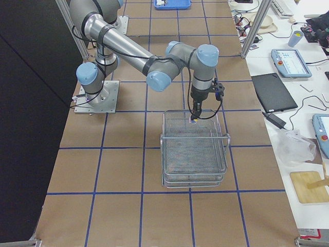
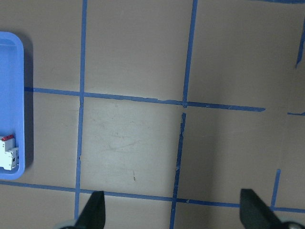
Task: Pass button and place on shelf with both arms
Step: 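Carry the button with the right gripper over the mesh basket and release it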
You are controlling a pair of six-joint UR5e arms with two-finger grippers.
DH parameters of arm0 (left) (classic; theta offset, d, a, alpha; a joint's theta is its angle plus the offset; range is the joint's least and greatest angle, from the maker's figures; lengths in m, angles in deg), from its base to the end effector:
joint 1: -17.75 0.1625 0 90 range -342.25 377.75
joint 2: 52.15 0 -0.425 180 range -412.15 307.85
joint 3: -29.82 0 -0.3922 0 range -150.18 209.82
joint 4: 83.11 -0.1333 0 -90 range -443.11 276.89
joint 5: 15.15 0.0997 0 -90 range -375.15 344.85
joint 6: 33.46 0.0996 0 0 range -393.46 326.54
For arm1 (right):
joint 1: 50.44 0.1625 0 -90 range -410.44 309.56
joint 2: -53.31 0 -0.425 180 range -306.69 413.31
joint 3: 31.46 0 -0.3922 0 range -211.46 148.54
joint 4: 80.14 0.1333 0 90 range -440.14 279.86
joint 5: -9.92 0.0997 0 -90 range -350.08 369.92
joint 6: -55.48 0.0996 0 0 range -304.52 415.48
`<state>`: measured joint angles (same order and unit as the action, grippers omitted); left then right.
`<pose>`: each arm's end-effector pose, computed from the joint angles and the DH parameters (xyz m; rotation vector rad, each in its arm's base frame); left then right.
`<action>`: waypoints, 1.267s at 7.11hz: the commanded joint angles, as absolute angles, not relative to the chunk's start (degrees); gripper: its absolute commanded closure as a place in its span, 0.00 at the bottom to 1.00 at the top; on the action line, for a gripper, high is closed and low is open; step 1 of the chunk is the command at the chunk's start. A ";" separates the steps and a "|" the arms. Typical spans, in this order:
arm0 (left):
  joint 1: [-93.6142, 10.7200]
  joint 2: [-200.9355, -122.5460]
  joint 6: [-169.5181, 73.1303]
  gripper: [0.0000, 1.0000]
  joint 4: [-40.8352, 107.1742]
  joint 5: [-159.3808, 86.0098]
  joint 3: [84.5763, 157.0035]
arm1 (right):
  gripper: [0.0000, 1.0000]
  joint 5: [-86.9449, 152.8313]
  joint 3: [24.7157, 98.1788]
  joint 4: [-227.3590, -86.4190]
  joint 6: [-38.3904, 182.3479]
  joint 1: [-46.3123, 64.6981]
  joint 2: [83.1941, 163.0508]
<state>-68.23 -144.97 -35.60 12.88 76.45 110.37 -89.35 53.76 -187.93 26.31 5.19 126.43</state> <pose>-0.0944 -0.5192 0.5338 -0.1675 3.1089 -0.0167 -0.2509 -0.5745 0.3990 -0.1458 -2.9484 -0.0013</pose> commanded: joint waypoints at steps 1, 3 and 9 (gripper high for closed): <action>-68.21 -145.05 -35.75 0.00 12.43 76.69 110.15 | 0.86 -89.31 53.79 -188.42 26.56 5.02 125.65; -68.21 -145.05 -35.75 0.00 12.43 76.69 110.06 | 0.15 -89.39 53.79 -188.08 26.82 4.93 125.12; -68.12 -144.87 -35.40 0.00 12.43 76.69 109.89 | 0.00 -89.05 53.71 -165.97 27.97 5.11 139.93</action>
<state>-68.15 -144.94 -35.51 12.39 76.69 109.89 -89.29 53.71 -171.77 27.48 4.91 134.69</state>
